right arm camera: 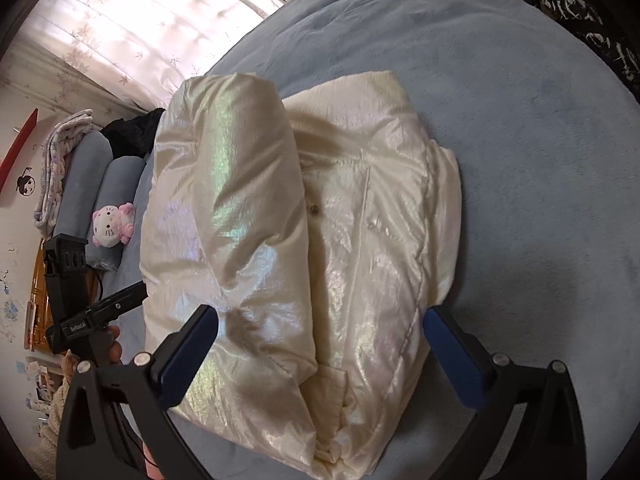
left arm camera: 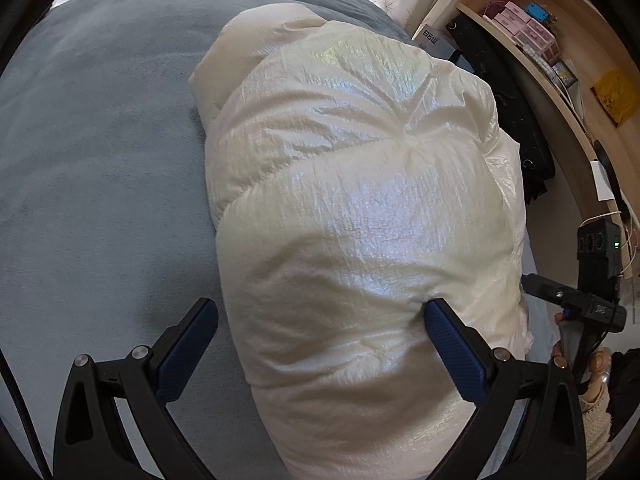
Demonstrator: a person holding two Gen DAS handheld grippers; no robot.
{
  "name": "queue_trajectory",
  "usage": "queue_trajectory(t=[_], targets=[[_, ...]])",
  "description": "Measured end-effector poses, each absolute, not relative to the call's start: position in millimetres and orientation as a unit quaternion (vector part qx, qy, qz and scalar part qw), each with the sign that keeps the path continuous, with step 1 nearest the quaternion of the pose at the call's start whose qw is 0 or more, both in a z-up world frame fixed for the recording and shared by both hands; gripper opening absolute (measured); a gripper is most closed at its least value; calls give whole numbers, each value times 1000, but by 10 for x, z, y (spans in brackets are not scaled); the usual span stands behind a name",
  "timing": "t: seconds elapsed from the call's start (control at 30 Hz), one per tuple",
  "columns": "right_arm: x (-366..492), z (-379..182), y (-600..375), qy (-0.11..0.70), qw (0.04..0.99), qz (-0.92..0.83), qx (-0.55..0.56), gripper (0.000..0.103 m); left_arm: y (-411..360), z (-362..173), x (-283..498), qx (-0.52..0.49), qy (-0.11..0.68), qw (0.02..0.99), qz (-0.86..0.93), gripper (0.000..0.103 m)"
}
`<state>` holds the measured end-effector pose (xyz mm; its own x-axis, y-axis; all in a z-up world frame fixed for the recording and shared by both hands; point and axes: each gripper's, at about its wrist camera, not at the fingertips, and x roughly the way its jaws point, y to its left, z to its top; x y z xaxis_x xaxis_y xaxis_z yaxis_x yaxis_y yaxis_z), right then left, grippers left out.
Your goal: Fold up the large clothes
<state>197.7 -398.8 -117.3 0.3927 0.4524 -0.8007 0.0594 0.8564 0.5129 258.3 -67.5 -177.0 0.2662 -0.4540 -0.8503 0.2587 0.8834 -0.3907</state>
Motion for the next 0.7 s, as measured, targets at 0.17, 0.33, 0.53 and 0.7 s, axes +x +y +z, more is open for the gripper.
queue_trajectory(t=[0.17,0.33,0.53,0.7], targets=[[2026,-1314,-3997,553,791,116,235,103,-699,-1887,2610,-99,570,782,-233,102],[2133,-1580,-4013,563,772,131,264,103,-653,-2037,2662,-117,577,772,-241,102],[2234,-1934,-4125,572,716,184,355,103,-565,-2194,2773,-142,586,752,-268,102],[2193,-1991,-4094,548,721,198,375,103,-486,-2291,2798,-168,592,738,-277,102]])
